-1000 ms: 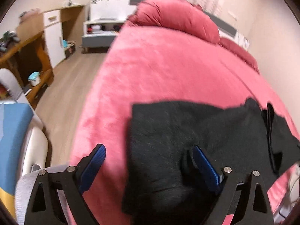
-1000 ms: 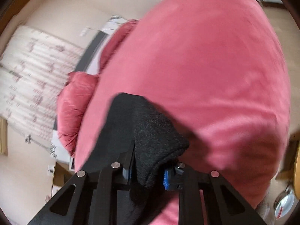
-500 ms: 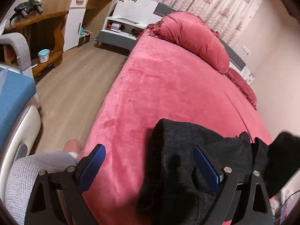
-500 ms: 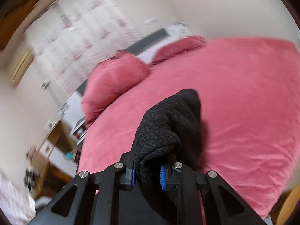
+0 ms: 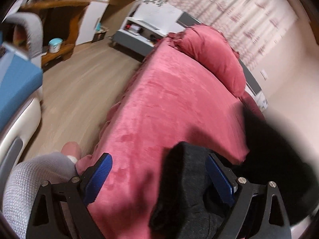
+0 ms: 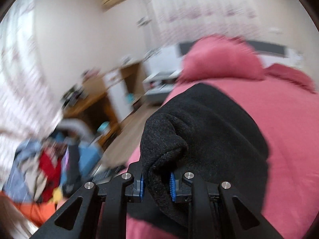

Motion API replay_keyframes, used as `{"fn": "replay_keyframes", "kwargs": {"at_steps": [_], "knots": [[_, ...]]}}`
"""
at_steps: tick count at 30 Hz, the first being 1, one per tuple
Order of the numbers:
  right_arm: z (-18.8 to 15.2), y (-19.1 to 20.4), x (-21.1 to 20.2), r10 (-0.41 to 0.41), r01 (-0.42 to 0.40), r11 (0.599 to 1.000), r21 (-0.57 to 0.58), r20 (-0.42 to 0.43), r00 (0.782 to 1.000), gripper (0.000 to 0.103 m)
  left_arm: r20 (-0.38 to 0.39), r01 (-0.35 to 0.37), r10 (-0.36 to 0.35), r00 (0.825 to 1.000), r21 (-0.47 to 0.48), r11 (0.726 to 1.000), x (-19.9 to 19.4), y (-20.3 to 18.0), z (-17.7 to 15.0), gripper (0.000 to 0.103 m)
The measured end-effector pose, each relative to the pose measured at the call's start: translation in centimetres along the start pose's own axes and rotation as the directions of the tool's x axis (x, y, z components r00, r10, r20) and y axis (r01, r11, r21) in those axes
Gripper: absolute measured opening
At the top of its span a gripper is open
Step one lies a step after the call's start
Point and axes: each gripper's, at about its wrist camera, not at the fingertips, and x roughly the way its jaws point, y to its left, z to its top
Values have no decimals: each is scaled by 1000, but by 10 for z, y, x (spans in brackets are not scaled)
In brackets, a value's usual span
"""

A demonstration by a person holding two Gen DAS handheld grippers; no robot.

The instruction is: Fold large clothes

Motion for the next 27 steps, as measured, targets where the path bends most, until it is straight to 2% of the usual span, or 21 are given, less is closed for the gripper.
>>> {"fn": "replay_keyframes", "kwargs": {"at_steps": [1,2,4,6,7,8,9,10,13,16,18,19,21,22,23,25,27], "knots": [[-9,6,22,15,-17,1000,-20,-66,998,20,-6,-1,0,1000,-21,1000,0,5,1,95],[-26,14,52,19,-26,999,-39,-170,985,22,-17,-1,0,1000,-43,999,1,10,2,95],[-54,17,86,33,-43,999,-28,-279,960,29,-44,1,-4,999,-69,998,3,16,3,95],[-64,19,86,24,-27,1000,-9,-234,972,34,-57,22,-26,998,-76,997,2,17,2,94],[-61,19,80,46,-44,999,15,-217,975,42,-57,39,-43,997,-71,997,2,16,1,94],[-57,17,76,74,-68,997,32,-222,972,50,-59,61,-64,996,-65,996,1,13,1,93],[-55,15,72,90,-83,996,42,-231,969,53,-64,88,-92,994,-57,995,0,10,0,93],[-52,13,64,94,-85,995,45,-233,968,54,-71,109,-112,991,-47,993,-1,6,0,93],[-52,-5,29,82,-71,995,75,-146,986,55,-123,174,-170,978,19,985,-4,-14,-8,93],[-64,-40,-6,-24,38,976,215,-67,997,56,-206,222,-203,957,69,973,-7,-34,-18,93],[-77,-74,-30,-133,135,923,362,-30,991,56,-253,247,-223,942,69,967,-9,-43,-23,92],[-83,-85,-39,-160,151,896,417,-12,987,56,-273,249,-223,936,66,966,-10,-46,-25,92],[-97,-112,-58,-241,205,824,529,-1,971,56,-349,209,-173,921,67,976,-4,-52,-30,91],[-98,-118,-60,-267,229,803,550,-11,964,56,-396,191,-153,905,58,980,-1,-54,-34,85],[-104,-128,-65,-303,267,771,579,-35,952,56,-433,175,-137,891,49,983,-1,-55,-39,84],[-113,-138,-68,-302,277,729,626,-69,951,57,-425,147,-104,899,69,987,-7,-58,-43,84],[-124,-146,-67,-188,166,684,710,-48,981,57,-426,144,-104,899,64,987,-9,-59,-43,84]]}}
